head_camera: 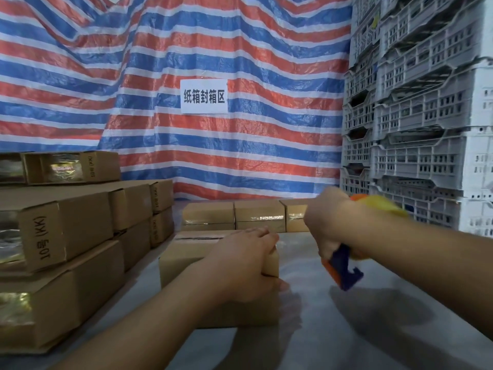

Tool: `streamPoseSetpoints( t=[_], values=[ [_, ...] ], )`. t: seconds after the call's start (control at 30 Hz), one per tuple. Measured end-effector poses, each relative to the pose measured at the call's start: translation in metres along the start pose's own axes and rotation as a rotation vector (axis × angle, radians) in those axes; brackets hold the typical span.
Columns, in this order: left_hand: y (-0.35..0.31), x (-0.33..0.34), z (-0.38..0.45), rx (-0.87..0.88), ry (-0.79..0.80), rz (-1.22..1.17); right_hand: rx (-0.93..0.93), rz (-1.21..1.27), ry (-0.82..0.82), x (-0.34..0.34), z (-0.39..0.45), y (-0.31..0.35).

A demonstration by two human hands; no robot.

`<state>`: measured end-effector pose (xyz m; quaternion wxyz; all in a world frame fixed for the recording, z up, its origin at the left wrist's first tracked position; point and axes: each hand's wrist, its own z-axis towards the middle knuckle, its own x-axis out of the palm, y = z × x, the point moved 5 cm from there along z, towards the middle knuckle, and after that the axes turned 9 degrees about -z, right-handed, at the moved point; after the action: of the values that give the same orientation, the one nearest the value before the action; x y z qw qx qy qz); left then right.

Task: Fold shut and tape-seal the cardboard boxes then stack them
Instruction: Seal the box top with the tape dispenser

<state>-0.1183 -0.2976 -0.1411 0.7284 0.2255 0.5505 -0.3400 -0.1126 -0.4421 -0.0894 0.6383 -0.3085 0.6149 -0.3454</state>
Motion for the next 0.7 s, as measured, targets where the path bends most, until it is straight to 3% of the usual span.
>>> streamPoseSetpoints(
  t=[0.07,0.17,0.27,0.5,0.53,0.6,0.7],
  values=[
    [-0.002,0.001,-0.002,0.003,0.001,0.007,0.054,0.068,-0.043,0.029,-0.005,0.006],
    [-0.003,0.001,-0.002,0.007,-0.011,0.015,0.290,0.298,-0.215,0.066,-0.023,-0.004],
    [-0.001,0.001,0.000,0.017,-0.010,0.017,0.428,0.453,-0.185,0.102,-0.042,0.008],
    [-0.001,0.003,0.002,0.030,-0.020,0.036,0.458,0.496,-0.080,0.110,-0.067,0.028],
    [-0.001,0.003,0.002,0.032,-0.022,0.043,0.468,0.483,-0.114,0.100,-0.068,0.026],
    [-0.002,0.003,0.001,0.035,-0.026,0.048,0.454,0.561,-0.336,0.076,-0.069,0.023],
    [-0.005,0.001,-0.001,0.036,-0.047,0.030,0.247,1.012,-0.564,0.034,-0.062,0.036]
  ],
)
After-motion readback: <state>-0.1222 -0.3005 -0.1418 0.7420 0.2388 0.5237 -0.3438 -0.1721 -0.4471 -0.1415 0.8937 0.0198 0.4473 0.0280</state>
